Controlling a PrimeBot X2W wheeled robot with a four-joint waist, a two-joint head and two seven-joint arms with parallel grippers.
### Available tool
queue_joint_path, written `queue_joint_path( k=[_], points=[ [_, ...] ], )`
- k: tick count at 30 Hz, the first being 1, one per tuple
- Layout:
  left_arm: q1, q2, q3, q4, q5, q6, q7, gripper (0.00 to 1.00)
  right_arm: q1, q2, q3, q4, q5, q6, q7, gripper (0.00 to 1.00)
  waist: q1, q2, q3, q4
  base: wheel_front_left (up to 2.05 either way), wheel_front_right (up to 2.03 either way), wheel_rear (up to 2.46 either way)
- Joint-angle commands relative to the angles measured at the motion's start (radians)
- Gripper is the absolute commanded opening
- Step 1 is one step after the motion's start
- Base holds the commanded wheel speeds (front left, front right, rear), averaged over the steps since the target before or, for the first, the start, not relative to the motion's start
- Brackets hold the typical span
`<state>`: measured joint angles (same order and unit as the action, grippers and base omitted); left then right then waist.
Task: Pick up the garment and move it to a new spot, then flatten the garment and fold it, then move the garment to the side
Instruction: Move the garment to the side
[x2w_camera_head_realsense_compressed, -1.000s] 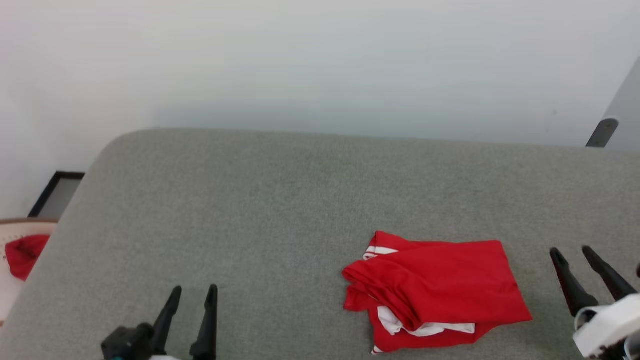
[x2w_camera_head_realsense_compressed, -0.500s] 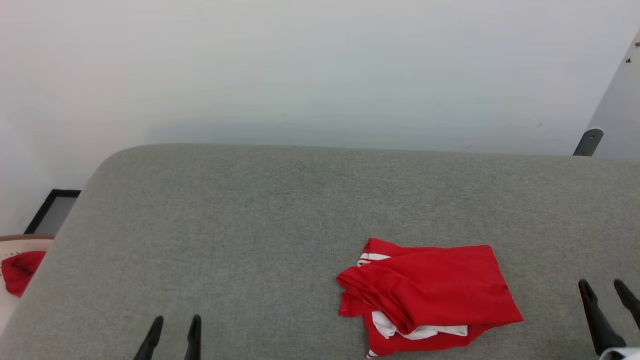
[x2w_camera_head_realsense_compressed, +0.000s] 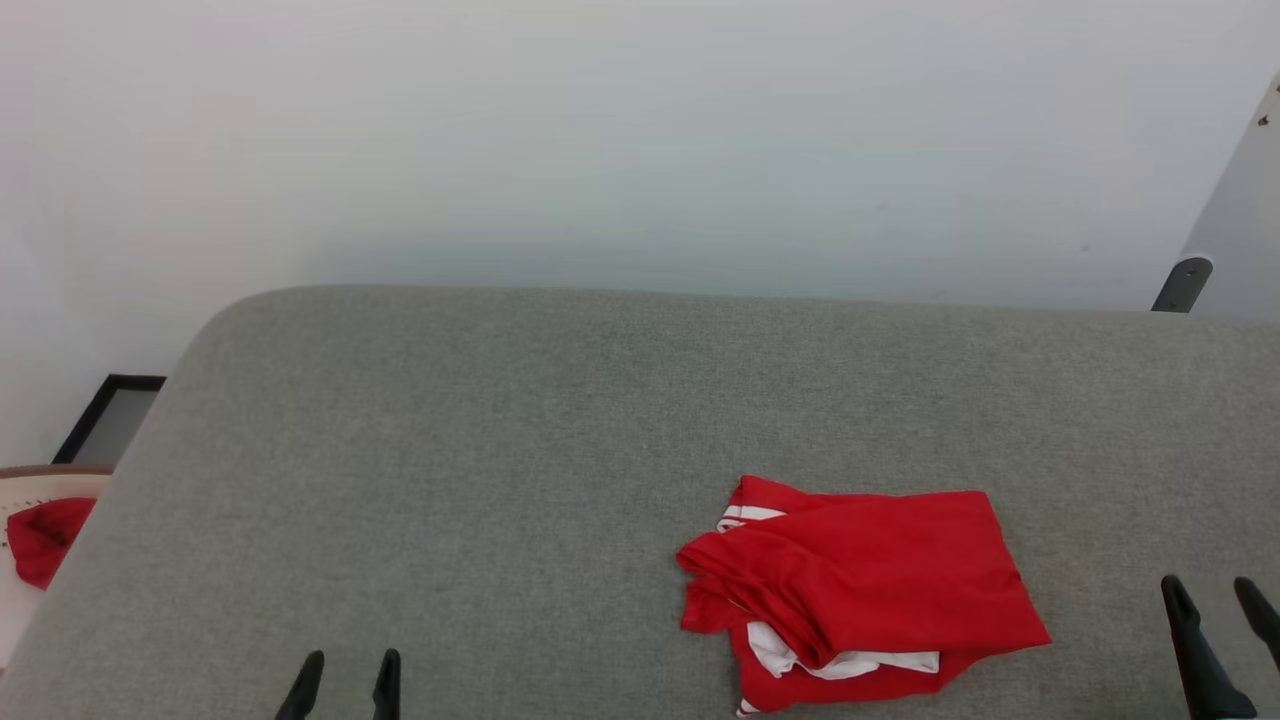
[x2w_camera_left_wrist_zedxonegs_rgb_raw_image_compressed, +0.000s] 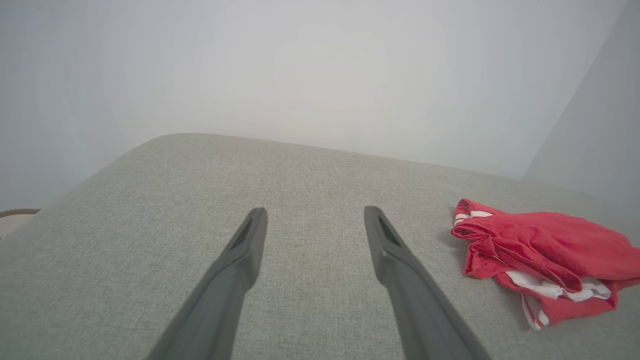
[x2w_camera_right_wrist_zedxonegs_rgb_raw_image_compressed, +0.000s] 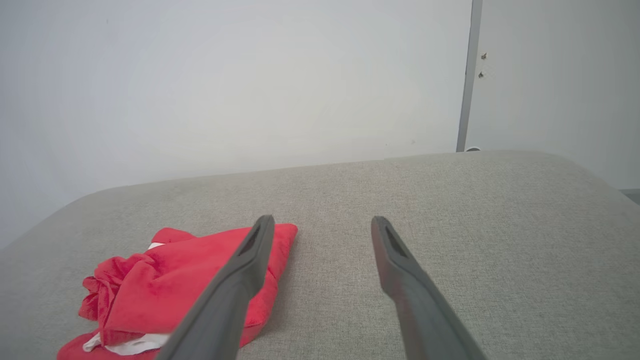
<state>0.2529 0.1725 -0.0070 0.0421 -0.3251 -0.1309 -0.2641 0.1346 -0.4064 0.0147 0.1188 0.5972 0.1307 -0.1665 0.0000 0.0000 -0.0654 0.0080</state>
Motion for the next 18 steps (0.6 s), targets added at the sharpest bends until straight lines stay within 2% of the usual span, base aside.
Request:
queue_joint_path(
  k=[1, 18],
  points=[
    [-0.002, 0.003, 0.001, 0.000, 0.003, 0.001, 0.000, 1.00, 0.011, 0.006, -0.009, -0.012, -0.008, 0.000, 0.002, 1.00, 0.0000, 0.0000, 0.001, 0.002, 0.00, 0.00, 0.00],
    [-0.036, 0.009, 0.002, 0.018, -0.007, 0.001, 0.000, 1.00, 0.081, 0.109, -0.092, -0.094, -0.075, 0.000, -0.069, 1.00, 0.0000, 0.0000, 0.000, 0.020, 0.00, 0.00, 0.00]
  ],
)
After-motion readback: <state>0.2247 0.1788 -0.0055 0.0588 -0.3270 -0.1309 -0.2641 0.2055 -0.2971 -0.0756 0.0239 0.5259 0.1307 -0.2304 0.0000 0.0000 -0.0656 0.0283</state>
